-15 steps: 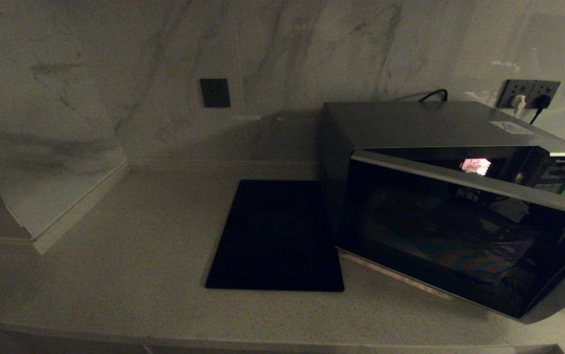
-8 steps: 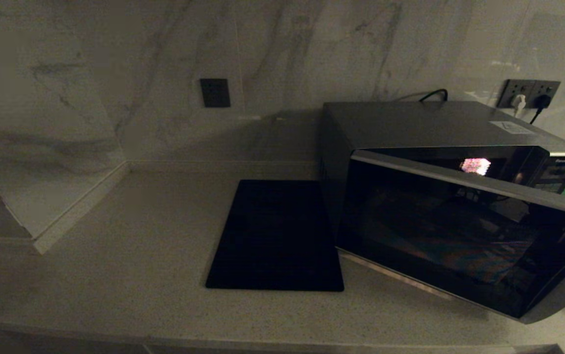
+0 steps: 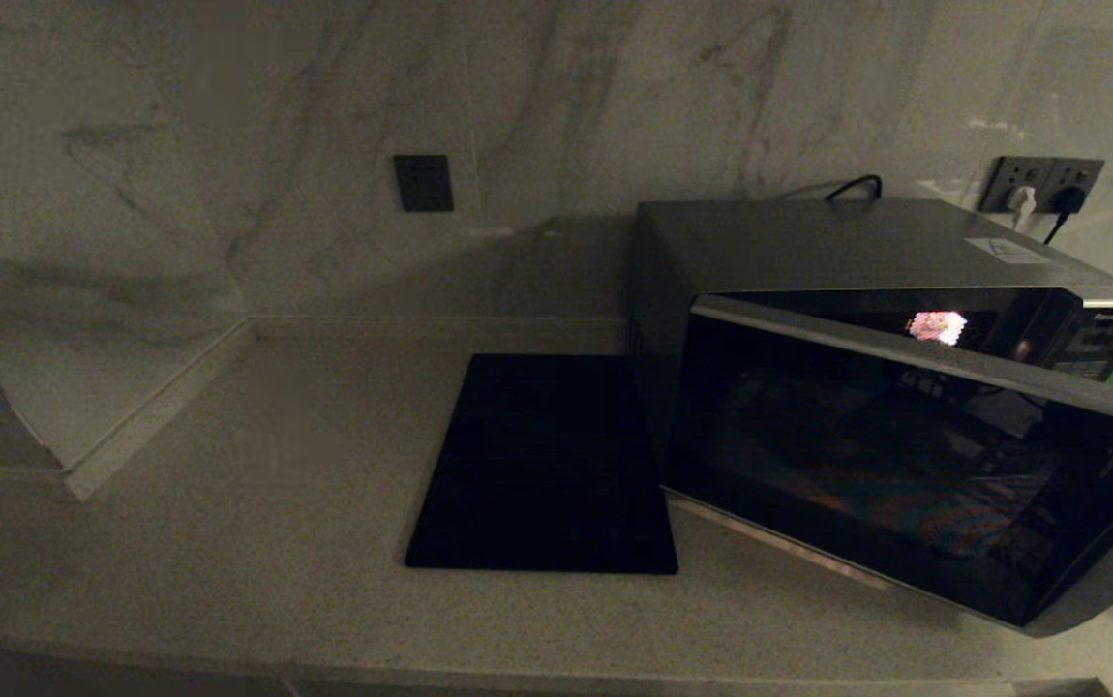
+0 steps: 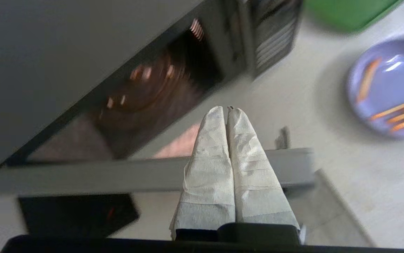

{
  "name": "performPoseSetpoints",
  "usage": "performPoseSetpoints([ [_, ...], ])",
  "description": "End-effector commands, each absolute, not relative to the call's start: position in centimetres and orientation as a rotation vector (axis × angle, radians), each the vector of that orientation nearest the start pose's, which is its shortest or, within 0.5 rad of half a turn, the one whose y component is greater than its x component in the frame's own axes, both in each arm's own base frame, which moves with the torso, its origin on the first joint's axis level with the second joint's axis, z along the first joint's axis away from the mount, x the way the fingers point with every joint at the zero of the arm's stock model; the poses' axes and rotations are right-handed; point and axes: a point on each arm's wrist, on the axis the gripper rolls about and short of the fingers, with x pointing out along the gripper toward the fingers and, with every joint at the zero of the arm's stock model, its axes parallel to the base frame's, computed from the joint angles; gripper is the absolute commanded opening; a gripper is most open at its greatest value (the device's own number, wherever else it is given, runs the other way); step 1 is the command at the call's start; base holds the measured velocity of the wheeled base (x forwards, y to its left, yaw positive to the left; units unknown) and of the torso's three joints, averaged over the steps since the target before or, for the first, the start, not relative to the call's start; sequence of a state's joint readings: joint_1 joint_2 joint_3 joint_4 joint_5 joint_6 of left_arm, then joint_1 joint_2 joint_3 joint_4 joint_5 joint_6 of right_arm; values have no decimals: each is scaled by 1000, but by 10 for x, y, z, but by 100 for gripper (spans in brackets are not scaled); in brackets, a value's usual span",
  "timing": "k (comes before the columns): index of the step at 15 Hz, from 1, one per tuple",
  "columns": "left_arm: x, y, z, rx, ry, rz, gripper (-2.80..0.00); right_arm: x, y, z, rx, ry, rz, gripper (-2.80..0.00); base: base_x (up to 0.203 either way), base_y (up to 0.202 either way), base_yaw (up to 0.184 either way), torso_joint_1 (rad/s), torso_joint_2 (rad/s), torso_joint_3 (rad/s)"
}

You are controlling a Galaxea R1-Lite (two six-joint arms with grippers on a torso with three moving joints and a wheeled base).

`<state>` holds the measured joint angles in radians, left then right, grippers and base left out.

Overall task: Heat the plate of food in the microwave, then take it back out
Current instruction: Open the microwave oven

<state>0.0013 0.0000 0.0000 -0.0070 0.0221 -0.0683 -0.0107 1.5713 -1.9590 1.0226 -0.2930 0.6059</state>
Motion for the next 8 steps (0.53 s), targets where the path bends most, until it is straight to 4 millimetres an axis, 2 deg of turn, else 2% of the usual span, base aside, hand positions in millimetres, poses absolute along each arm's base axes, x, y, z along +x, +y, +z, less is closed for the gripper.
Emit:
performPoseSetpoints([
  [1,-23,0,76,-69,-9,24,-280,230,-12,364,513,608,-447,-280,0,0,0,0,0,0],
  [4,-23,0,76,-69,-8,24,-280,242,-18,354,530,653,-452,-280,0,0,0,0,0,0],
  [8,-23,0,76,-69,-9,24,-280,244,-32,342,536,698,-515,-280,0,0,0,0,0,0],
])
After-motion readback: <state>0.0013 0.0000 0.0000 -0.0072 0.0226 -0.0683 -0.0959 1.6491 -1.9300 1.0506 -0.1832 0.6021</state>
